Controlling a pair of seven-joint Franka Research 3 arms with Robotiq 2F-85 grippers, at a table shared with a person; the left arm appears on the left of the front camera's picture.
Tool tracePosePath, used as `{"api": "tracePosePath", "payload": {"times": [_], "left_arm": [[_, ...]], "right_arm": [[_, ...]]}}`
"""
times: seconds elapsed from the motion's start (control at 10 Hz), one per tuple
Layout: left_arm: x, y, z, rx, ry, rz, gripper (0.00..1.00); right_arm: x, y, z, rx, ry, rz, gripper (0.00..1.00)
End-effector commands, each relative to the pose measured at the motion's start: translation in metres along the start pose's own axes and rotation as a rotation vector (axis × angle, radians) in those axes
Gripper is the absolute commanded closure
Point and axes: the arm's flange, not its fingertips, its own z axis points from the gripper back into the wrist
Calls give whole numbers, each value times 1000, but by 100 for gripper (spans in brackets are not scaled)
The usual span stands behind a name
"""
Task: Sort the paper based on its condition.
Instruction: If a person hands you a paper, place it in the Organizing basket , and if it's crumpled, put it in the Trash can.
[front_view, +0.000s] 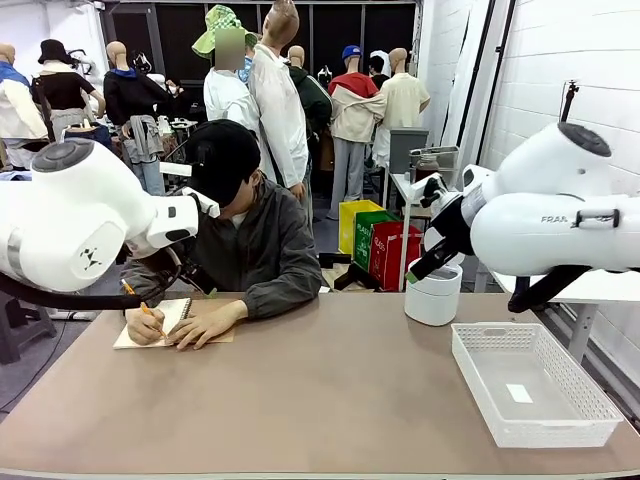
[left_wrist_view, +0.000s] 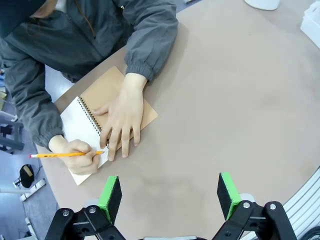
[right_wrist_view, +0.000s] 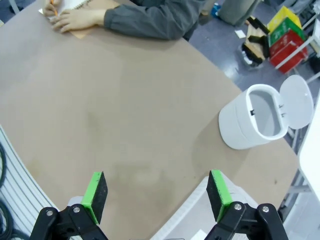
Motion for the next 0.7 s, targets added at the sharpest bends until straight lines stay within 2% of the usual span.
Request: {"api": "tracePosePath", "payload": {"times": [0.0,0.3,0.6], "left_arm": [[7,-4,7,45,30,6,0],[6,-9,9,54,16,13,0],[7,-6,21,41,-73,12,0]], "right_arm": [[-1,-3,4,39,-18,21,0],[0,-6,7,58,-30,18,0],[3,-10,16,76,-107,35,0]]}}
